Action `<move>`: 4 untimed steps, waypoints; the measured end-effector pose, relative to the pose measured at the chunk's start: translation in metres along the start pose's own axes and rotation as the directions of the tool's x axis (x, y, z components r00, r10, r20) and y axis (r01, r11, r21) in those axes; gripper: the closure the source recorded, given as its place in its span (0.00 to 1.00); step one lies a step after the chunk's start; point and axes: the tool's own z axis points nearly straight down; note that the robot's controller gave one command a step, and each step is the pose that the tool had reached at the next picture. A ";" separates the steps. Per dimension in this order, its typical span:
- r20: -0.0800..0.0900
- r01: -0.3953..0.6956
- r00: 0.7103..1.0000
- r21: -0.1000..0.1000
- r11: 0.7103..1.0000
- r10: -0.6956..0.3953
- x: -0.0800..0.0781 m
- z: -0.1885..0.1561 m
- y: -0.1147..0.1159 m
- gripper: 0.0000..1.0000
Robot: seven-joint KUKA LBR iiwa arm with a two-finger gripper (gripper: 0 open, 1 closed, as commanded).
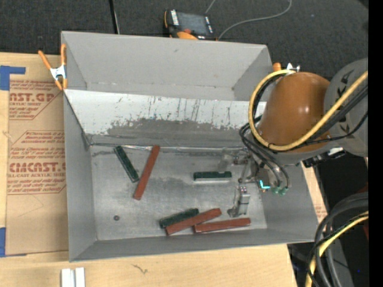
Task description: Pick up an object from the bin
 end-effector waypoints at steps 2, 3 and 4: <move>0.009 0.168 0.986 0.001 0.986 -0.168 -0.092 0.125 -0.004 0.00; 0.010 0.167 0.986 0.001 0.986 -0.167 -0.092 0.123 -0.004 1.00; 0.017 0.226 0.974 0.006 0.974 -0.226 -0.063 -0.048 -0.037 1.00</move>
Offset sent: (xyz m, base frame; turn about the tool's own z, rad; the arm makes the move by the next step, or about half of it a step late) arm 0.0650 -0.0089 -0.0931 -0.1041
